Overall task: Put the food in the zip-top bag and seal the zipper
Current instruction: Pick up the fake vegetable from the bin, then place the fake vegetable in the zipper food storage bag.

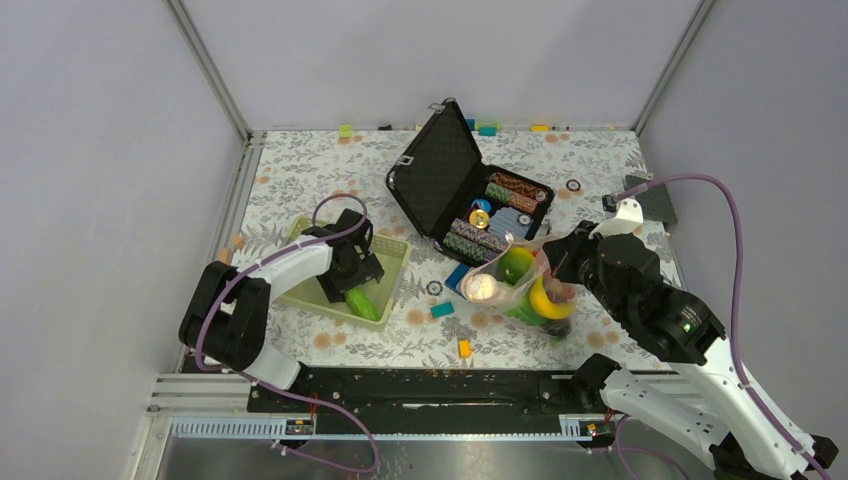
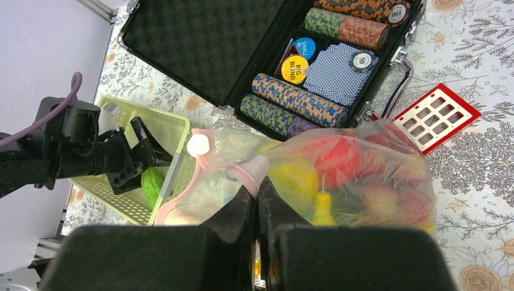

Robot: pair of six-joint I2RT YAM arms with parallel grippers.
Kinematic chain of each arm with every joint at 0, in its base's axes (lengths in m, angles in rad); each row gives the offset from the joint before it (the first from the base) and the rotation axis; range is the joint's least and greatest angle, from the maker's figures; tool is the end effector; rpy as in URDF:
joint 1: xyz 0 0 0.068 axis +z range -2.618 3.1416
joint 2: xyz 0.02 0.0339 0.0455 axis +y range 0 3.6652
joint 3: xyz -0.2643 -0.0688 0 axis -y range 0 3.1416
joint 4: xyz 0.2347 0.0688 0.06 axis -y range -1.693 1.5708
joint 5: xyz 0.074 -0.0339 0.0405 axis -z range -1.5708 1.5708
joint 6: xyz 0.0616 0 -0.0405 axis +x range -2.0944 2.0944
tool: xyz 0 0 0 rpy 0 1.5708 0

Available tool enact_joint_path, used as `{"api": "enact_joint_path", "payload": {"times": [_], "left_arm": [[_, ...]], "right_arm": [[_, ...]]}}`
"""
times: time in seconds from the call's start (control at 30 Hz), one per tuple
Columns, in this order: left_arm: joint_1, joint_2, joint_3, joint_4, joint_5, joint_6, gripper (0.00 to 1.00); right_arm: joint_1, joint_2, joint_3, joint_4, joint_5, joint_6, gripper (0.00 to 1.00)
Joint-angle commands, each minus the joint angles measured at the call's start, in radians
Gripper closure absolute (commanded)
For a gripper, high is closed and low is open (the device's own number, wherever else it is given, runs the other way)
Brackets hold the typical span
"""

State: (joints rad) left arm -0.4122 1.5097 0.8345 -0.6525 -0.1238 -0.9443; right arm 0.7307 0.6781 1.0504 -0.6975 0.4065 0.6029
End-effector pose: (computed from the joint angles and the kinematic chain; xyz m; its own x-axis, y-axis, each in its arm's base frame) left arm 0.2386 -0.0960 0.1463 -0.8214 -0.5182 -0.2382 -0.5033 0.8551 -0.1247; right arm 0.1166 0.0718 0.3788 -0.3854 0.3540 -0.8522 -0.1402 0.8903 0.4333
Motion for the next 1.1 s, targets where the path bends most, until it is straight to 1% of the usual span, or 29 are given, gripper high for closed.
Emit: {"api": "enact_joint_path", "payload": {"times": [0.0, 0.03, 0.17, 0.23, 0.37, 0.43, 0.5, 0.53, 0.57, 0.73, 0.8, 0.87, 0.9, 0.93, 1.0, 1.07], "left_arm": [[-0.036, 0.029, 0.050, 0.051, 0.021, -0.021, 0.14], [-0.038, 0.031, 0.052, 0.051, 0.021, -0.021, 0.17], [-0.040, 0.032, 0.046, 0.050, 0.015, -0.024, 0.36], [-0.040, 0.031, 0.043, 0.051, 0.016, -0.022, 0.53], [-0.041, 0.010, 0.040, 0.048, 0.007, -0.019, 0.79], [-0.042, -0.009, 0.042, 0.041, -0.003, -0.015, 0.87], [-0.042, -0.033, 0.051, 0.020, -0.022, -0.010, 0.92], [-0.042, -0.051, 0.059, 0.003, -0.039, -0.007, 0.97], [-0.043, -0.075, 0.065, -0.015, -0.061, -0.010, 1.00], [-0.115, -0.272, 0.117, -0.075, -0.273, -0.043, 1.00], [-0.188, -0.363, 0.169, -0.075, -0.377, -0.034, 1.00], [-0.306, -0.438, 0.228, -0.036, -0.504, 0.018, 1.00], [-0.365, -0.466, 0.258, 0.019, -0.577, 0.057, 1.00], [-0.421, -0.485, 0.269, 0.089, -0.592, 0.113, 1.00], [-0.500, -0.518, 0.249, 0.283, -0.555, 0.242, 1.00], [-0.561, -0.526, 0.208, 0.503, -0.480, 0.368, 1.00]], "right_arm": [[-0.005, -0.006, 0.005, 0.049, 0.031, -0.009, 1.00], [-0.005, -0.007, 0.005, 0.050, 0.031, -0.008, 1.00], [-0.004, -0.012, 0.005, 0.049, 0.030, -0.009, 1.00], [-0.004, -0.010, 0.004, 0.050, 0.031, -0.008, 1.00], [-0.004, -0.008, 0.005, 0.049, 0.022, -0.008, 1.00], [-0.005, -0.010, 0.005, 0.049, 0.023, -0.008, 1.00], [-0.004, -0.013, 0.005, 0.049, 0.021, -0.008, 1.00], [-0.004, -0.014, 0.005, 0.049, 0.021, -0.008, 1.00], [-0.004, -0.016, 0.005, 0.049, 0.022, -0.009, 1.00], [-0.004, -0.015, 0.003, 0.050, 0.027, -0.008, 1.00], [-0.005, -0.013, 0.006, 0.050, 0.010, -0.006, 1.00], [-0.005, -0.015, 0.006, 0.051, -0.001, -0.001, 1.00], [-0.005, -0.017, 0.004, 0.053, -0.007, -0.001, 1.00], [-0.004, -0.019, 0.002, 0.056, -0.013, 0.002, 1.00], [-0.004, -0.020, 0.004, 0.058, -0.028, 0.004, 1.00], [-0.004, -0.020, 0.003, 0.058, -0.040, 0.004, 1.00]]}}
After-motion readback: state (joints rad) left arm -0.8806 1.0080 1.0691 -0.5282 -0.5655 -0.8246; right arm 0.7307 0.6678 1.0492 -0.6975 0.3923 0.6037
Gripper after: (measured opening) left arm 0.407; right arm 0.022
